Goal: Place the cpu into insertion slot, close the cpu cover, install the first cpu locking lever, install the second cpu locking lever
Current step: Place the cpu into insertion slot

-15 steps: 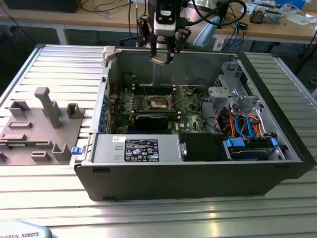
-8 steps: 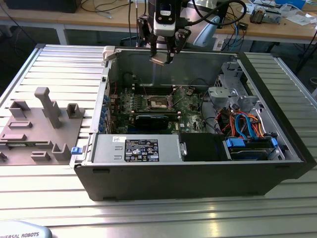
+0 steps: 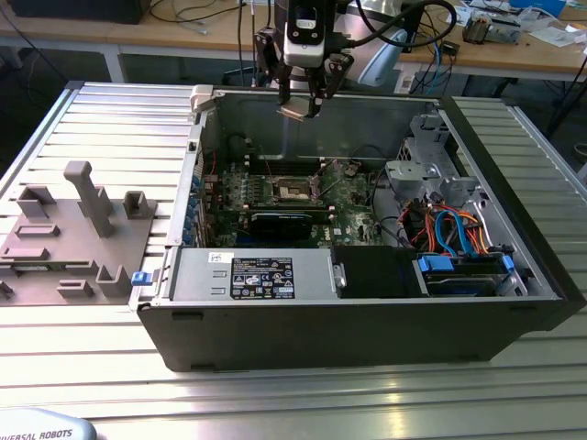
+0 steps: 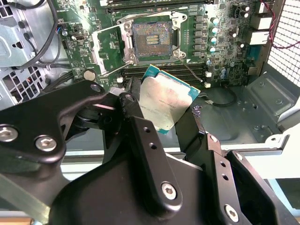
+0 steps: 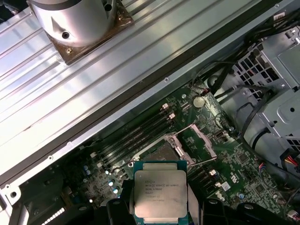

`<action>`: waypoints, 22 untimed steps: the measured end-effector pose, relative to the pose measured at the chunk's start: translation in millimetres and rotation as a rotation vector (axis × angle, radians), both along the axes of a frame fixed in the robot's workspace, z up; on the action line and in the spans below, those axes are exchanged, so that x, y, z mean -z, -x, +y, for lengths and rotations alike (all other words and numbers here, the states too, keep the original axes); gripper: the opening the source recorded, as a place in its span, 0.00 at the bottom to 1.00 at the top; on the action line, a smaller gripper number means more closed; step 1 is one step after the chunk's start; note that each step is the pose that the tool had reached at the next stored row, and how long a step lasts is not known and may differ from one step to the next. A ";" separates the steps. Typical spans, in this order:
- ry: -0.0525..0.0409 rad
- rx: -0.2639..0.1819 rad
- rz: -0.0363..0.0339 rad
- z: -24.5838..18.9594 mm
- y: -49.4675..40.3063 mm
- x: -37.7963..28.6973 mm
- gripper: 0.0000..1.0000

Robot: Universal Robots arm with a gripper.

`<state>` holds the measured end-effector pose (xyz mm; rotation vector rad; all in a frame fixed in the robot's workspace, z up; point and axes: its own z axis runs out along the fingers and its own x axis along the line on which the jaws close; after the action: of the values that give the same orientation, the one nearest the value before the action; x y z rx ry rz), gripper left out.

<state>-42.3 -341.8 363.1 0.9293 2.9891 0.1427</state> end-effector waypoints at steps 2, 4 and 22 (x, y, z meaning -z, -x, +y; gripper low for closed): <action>0.0000 0.002 0.0000 0.0 0.0 0.0 0.54; 0.0000 0.004 0.0000 0.0 0.0 0.0 0.54; 0.0000 0.020 0.0000 0.0 0.0 0.0 0.54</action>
<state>-42.3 -341.8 363.1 0.9594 2.9787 0.1425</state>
